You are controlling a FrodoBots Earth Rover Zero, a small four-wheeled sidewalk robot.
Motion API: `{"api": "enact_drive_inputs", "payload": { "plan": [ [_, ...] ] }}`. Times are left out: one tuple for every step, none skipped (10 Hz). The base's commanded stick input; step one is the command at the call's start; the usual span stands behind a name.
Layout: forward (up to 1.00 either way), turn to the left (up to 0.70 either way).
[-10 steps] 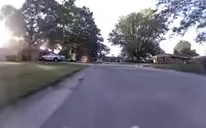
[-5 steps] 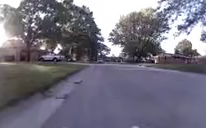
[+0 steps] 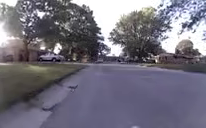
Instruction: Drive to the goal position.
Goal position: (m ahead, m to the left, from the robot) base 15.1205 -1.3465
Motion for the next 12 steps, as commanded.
{"api": "enact_drive_inputs", "payload": {
  "plan": [
    [1.00, 0.00],
    [1.00, 0.00],
    [1.00, 0.00],
    [1.00, 0.00],
    [1.00, 0.00],
    [1.00, 0.00],
    [1.00, 0.00],
    [1.00, 0.00],
    [1.00, 0.00],
    [1.00, 0.00],
    [1.00, 0.00],
    [1.00, 0.00]
  ]
}}
